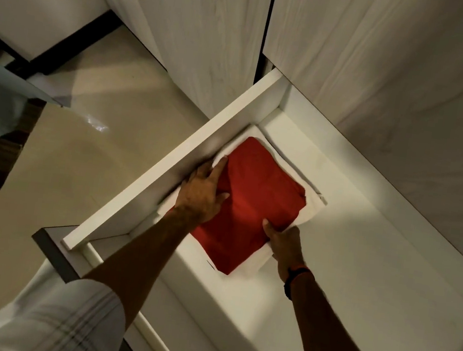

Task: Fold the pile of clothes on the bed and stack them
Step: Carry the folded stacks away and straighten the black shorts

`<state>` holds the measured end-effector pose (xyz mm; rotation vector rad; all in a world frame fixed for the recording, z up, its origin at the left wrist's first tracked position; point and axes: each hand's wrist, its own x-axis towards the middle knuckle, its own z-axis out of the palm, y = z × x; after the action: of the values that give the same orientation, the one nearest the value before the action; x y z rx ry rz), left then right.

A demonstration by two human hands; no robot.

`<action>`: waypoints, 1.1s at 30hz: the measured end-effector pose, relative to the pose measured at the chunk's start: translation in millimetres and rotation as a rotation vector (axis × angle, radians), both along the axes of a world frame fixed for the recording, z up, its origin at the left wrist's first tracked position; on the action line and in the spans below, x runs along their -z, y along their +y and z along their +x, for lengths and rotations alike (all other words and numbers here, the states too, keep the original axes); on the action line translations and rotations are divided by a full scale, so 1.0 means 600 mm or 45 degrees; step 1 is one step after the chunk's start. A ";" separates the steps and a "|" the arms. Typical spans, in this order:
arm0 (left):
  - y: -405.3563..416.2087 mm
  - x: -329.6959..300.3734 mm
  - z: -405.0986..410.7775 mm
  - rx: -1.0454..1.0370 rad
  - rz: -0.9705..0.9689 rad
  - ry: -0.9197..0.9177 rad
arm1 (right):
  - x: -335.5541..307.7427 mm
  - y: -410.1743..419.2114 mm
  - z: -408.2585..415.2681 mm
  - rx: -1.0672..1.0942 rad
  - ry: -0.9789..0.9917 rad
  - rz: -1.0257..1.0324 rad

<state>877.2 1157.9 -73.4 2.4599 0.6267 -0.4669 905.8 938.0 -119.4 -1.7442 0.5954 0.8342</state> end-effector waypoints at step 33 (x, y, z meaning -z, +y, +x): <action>-0.496 -0.291 -0.427 -0.833 -0.441 -0.133 | -0.380 -0.398 -0.305 -0.667 -0.367 0.143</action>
<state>621.2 860.5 101.1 1.8056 1.1378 -0.1614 722.9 699.1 108.5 -1.8973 -0.1093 0.9236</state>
